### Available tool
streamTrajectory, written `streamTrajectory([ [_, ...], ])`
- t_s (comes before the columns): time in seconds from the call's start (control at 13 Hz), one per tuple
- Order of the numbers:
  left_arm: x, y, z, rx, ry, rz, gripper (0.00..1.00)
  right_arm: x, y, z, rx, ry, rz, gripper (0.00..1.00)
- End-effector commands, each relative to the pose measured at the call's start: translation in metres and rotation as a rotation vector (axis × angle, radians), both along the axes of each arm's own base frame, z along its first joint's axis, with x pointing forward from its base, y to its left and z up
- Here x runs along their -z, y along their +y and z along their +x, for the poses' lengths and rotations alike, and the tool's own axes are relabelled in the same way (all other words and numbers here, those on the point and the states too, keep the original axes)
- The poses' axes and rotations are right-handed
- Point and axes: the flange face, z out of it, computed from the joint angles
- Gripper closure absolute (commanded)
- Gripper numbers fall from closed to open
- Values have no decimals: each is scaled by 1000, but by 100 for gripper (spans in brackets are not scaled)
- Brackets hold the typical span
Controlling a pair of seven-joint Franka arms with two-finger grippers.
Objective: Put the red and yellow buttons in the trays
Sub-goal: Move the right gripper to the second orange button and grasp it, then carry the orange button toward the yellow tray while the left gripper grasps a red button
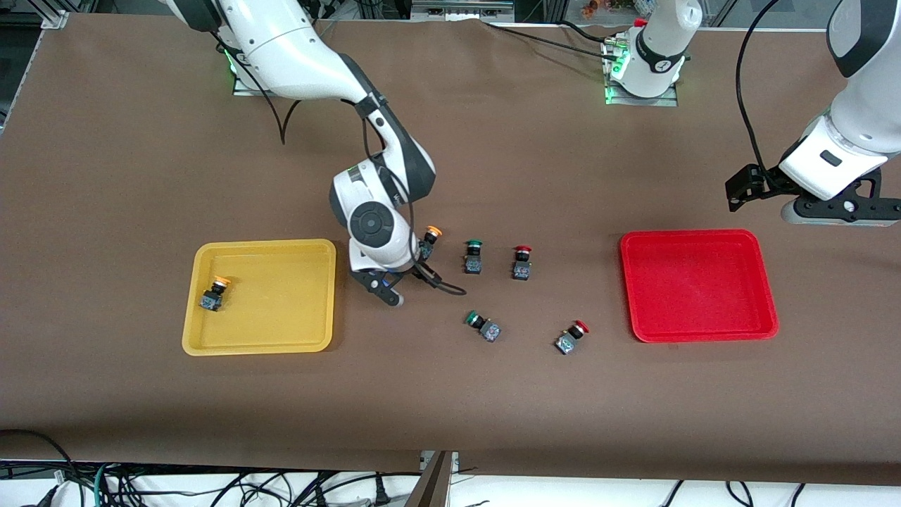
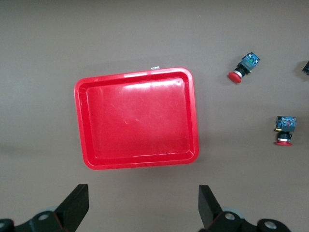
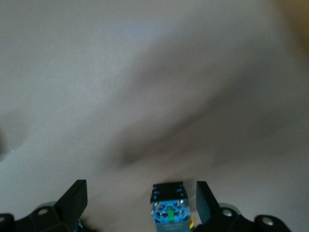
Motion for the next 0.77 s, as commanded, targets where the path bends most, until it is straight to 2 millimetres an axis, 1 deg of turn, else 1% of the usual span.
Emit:
streamTrajectory([
  [0.0, 31, -11, 12, 9, 83, -6, 0, 12, 14, -13, -7, 7, -4, 0],
  [0.08, 54, -17, 21, 12, 116, -24, 0, 17, 20, -19, -27, 11, -9, 0],
  [0.15, 82, -24, 34, 15, 146, -47, 0, 24, 25, -26, -44, 20, -16, 1],
  [0.23, 105, -42, 58, 34, 124, -72, 0, 28, 29, -32, -65, 26, -28, 1],
  [0.38, 147, -87, 87, 102, 95, -79, 0, 31, 28, -35, -95, 33, -35, 1],
  [0.46, 168, -109, 99, 133, 47, -87, 0, 30, 27, -34, -104, 32, -34, 1],
  [0.62, 228, -160, 115, 203, -71, -110, 0, 29, 28, -35, -106, 30, -34, 1],
  [0.69, 260, -167, 122, 209, -113, -121, 0, 29, 28, -34, -106, 29, -35, 5],
])
